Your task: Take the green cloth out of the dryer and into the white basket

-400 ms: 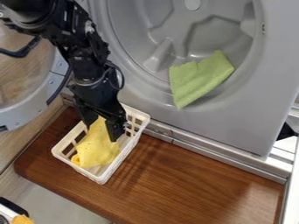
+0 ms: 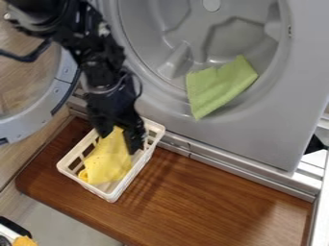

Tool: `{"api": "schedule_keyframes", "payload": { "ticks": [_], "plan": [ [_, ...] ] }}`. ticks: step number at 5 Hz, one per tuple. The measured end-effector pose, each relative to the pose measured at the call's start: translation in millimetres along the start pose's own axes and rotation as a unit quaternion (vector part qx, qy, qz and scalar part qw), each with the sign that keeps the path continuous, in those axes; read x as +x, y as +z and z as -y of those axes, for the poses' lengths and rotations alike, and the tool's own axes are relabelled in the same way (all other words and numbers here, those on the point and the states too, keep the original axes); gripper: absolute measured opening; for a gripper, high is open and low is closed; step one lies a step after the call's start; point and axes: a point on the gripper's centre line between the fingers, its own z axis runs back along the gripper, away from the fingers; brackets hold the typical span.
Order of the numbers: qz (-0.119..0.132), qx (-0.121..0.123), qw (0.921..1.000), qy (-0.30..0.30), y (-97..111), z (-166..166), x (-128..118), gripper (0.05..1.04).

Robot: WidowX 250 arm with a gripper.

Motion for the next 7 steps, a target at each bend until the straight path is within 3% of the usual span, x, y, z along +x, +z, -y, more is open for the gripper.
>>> {"api": "schedule_keyframes", "payload": {
  "ticks": [2,3,5,7],
  "plan": [
    [0.117,-0.004,0.993,0.014,35.4,35.8,72.0,0.999],
    [0.154,-0.001,0.9877,0.025,37.4,43.6,99.6,0.999],
    [0.134,0.018,0.9891,0.058,-4.0,35.1,116.9,0.999],
    [0.127,-0.007,0.9879,0.089,-15.5,32.3,116.4,0.946]
  ]
}}
